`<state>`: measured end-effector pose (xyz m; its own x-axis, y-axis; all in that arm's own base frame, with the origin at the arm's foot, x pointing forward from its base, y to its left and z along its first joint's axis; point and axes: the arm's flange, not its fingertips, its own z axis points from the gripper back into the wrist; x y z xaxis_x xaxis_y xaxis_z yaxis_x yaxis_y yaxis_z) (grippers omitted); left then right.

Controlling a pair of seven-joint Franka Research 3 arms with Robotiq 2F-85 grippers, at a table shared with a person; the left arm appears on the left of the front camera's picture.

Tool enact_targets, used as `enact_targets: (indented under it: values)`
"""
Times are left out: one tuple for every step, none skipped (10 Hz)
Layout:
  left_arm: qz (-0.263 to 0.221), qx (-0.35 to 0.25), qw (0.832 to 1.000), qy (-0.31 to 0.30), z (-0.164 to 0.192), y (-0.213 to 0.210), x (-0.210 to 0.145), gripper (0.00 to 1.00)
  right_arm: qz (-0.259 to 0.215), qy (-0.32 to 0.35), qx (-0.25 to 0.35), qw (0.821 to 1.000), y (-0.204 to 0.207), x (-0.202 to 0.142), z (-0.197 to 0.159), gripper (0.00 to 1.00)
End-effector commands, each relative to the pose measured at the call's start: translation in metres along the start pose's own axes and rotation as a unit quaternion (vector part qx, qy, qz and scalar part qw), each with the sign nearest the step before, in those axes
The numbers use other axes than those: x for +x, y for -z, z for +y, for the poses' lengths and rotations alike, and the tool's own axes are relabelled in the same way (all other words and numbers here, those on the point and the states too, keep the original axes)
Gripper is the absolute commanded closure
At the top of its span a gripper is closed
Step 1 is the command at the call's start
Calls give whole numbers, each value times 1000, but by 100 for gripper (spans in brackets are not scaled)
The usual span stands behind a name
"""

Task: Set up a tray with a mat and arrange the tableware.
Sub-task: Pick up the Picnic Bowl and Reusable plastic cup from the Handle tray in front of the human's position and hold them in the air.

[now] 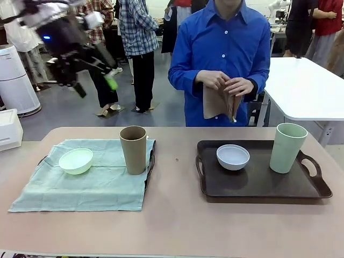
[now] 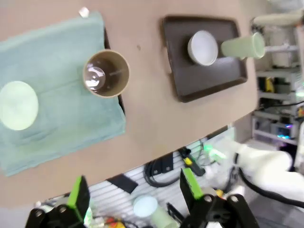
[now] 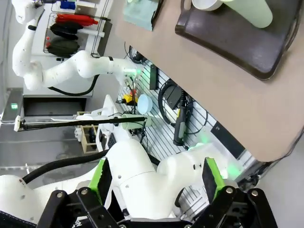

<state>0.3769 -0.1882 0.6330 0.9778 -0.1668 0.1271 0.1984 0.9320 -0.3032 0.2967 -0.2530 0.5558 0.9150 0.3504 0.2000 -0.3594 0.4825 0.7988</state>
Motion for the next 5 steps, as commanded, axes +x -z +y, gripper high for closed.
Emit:
enact_targets:
  values:
    - [-7,79,997,14,-42,30,21,0,15,-38,6,999,7,-1,0,0]
    - [-25,95,995,25,-63,45,25,0,17,-41,22,999,10,2,0,0]
    - [-5,63,998,20,-74,54,20,0,6,-11,0,1000,3,3,1,0]
    - [-8,61,998,33,-55,38,9,0,6,-11,0,1000,3,3,1,0]
    - [-8,61,998,33,-55,38,9,0,6,-11,0,1000,3,3,1,0]
